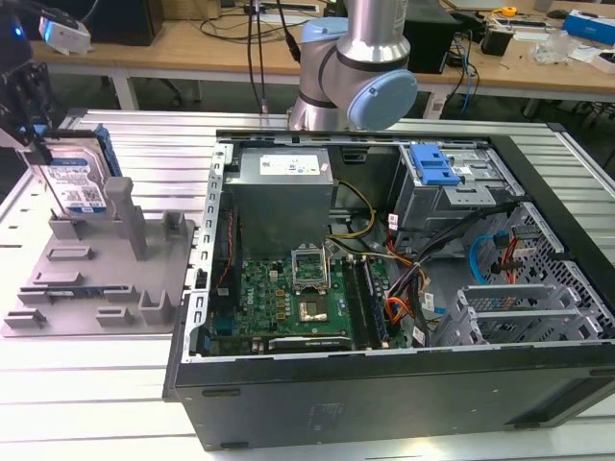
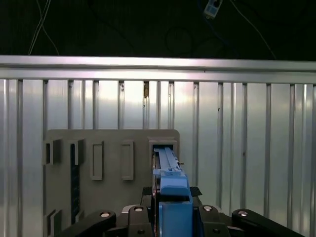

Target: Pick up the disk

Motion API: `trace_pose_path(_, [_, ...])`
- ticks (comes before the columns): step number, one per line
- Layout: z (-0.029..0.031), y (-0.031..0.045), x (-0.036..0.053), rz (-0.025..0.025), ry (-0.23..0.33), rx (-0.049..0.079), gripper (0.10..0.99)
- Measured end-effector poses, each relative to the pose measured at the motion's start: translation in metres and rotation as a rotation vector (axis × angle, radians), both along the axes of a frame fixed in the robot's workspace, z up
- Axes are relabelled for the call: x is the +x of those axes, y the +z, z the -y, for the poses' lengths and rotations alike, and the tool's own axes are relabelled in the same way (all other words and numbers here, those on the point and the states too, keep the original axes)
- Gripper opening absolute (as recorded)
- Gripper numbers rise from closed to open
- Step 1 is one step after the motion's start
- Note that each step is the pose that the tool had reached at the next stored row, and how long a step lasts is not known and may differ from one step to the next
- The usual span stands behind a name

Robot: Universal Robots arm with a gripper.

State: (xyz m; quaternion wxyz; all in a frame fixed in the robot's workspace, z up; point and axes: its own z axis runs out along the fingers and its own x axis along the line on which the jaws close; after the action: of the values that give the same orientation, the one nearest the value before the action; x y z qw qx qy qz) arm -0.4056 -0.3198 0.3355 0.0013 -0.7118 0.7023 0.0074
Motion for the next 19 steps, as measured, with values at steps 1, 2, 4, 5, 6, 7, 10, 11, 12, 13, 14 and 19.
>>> trace_pose_path(1, [0.0, 0.0045, 0.0, -0.0001, 0.0, 0.0, 0.369])
trace_pose_path(2, [0.0001, 0.0134, 0.0, 0.0, 0.0, 0.001, 0.369])
trace_pose_path(4, [0.0001, 0.0226, 0.0, 0.0, 0.0, 0.002, 0.369])
trace_pose_path(5, [0.0001, 0.027, 0.0, 0.0, 0.0, 0.002, 0.369])
trace_pose_path(6, [0.0001, 0.0318, 0.0, -0.0001, 0.0, 0.002, 0.369])
trace_pose_path(7, [0.0002, 0.0387, 0.0, 0.0, 0.0, 0.003, 0.369])
trace_pose_path(10, [0.0002, 0.0528, 0.0, -0.0001, 0.0, 0.003, 0.369])
trace_pose_path(11, [0.0003, 0.0602, 0.0, 0.0, 0.0, 0.003, 0.369])
trace_pose_path(12, [0.0004, 0.0695, 0.0, -0.0001, 0.0, 0.003, 0.369])
trace_pose_path(13, [0.0004, 0.074, 0.0, 0.0, 0.0, 0.003, 0.369])
trace_pose_path(14, [0.0005, 0.0819, 0.0, -0.0001, 0.0, 0.004, 0.369])
trace_pose_path(19, [0.0009, 0.1088, 0.0, -0.0001, 0.0, 0.004, 0.369])
